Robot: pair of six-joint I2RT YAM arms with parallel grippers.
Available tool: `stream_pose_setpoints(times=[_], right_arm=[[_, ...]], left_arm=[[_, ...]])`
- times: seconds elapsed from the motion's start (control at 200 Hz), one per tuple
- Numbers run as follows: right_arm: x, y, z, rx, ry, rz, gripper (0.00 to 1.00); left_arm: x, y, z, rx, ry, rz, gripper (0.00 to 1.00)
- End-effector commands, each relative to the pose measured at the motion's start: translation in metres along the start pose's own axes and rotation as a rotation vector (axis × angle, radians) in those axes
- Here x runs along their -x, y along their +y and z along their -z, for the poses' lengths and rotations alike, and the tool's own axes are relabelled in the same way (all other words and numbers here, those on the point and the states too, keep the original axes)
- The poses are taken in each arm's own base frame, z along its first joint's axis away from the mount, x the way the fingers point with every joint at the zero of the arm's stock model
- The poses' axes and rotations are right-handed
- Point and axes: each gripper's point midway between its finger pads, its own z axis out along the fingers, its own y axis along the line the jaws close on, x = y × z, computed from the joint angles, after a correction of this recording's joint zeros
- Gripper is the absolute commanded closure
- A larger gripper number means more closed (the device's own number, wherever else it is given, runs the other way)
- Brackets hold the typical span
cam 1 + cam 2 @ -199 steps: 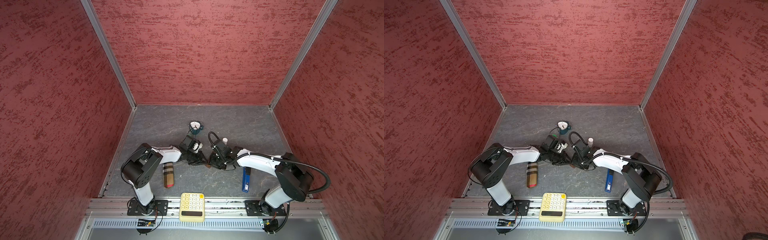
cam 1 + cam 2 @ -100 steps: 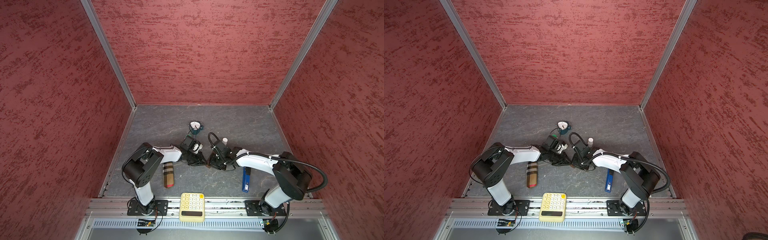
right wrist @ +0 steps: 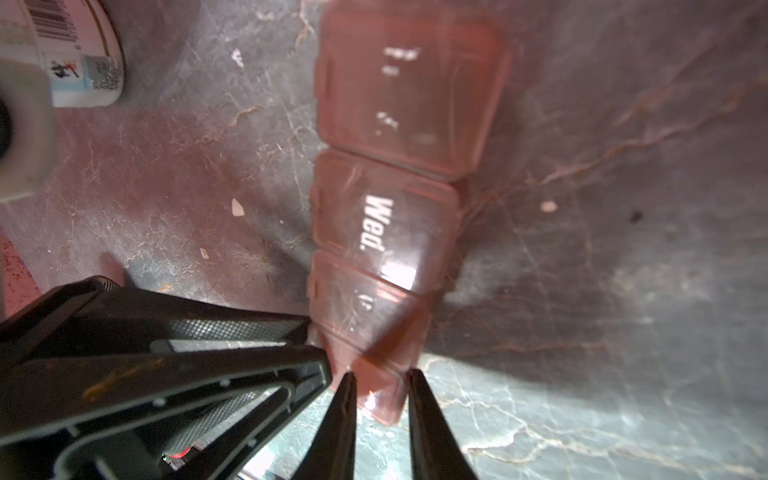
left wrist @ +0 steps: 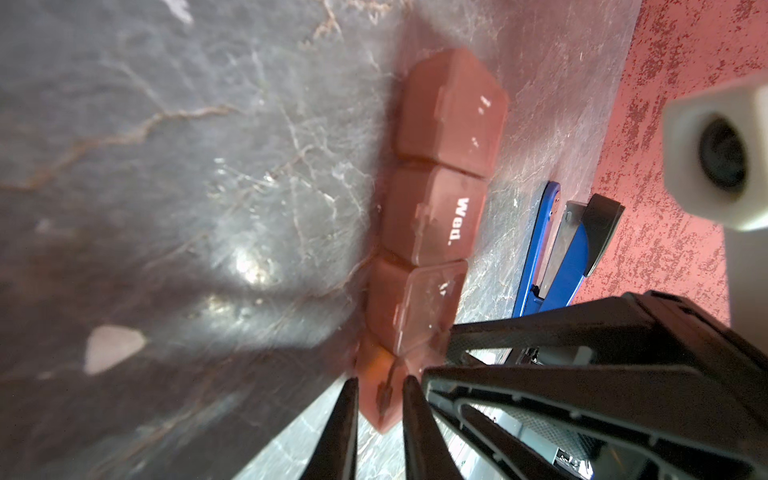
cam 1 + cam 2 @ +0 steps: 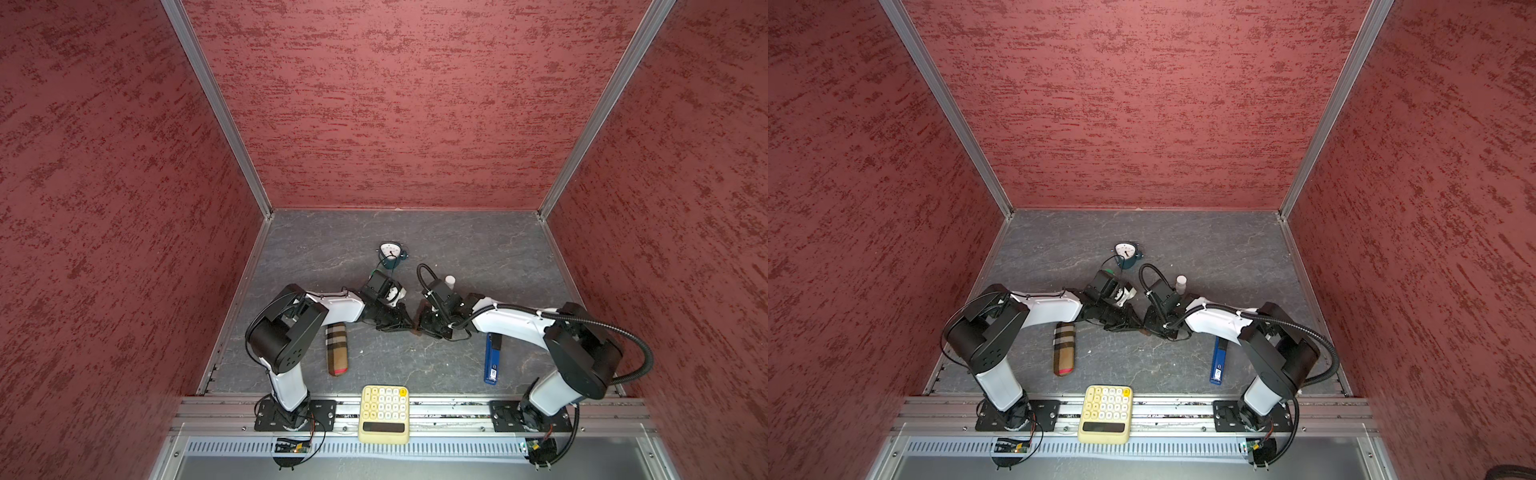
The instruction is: Sort the pills into containers
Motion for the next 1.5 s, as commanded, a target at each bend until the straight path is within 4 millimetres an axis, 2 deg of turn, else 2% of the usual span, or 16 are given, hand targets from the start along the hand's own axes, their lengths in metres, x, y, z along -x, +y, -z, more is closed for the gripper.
stream_pose_setpoints(times=[0.0, 0.516, 0.676, 0.847, 0.917, 0.992, 1.082, 1.177, 1.333, 1.493], right_arm=[[-0.001, -0.004, -0.009, -0.013, 0.014, 0.005, 0.78], [-0.005, 0.004, -0.016, 0.010, 0.060, 0.039, 0.84], [-0.003, 0.004, -0.014, 0.003, 0.054, 0.044, 0.84], [0.007, 0.002, -0.003, -0.042, 0.008, 0.053, 0.81], [0.015, 0.000, 0.008, -0.075, -0.032, 0.055, 0.76], [0.026, 0.000, 0.024, -0.113, -0.081, 0.066, 0.74], [0.037, 0.007, 0.045, -0.137, -0.132, 0.088, 0.69], [0.043, 0.014, 0.057, -0.151, -0.150, 0.106, 0.65], [0.044, 0.020, 0.056, -0.170, -0.131, 0.114, 0.56], [0.046, 0.024, 0.049, -0.227, -0.118, 0.125, 0.42]], left_arm=[[-0.012, 0.005, -0.007, 0.001, 0.050, -0.006, 0.79], [-0.020, 0.006, -0.016, -0.019, 0.097, -0.006, 0.86], [-0.020, 0.005, -0.016, -0.018, 0.099, -0.007, 0.89], [-0.016, 0.004, -0.009, -0.003, 0.086, -0.022, 0.88], [-0.009, 0.001, 0.001, -0.001, 0.056, -0.026, 0.84], [-0.002, -0.002, 0.013, 0.005, 0.022, -0.037, 0.75], [0.005, -0.011, 0.031, 0.007, -0.025, -0.057, 0.65], [0.013, -0.022, 0.051, 0.003, -0.074, -0.083, 0.60], [0.018, -0.032, 0.085, 0.013, -0.165, -0.102, 0.56], [0.019, -0.023, 0.123, 0.034, -0.291, -0.081, 0.52]])
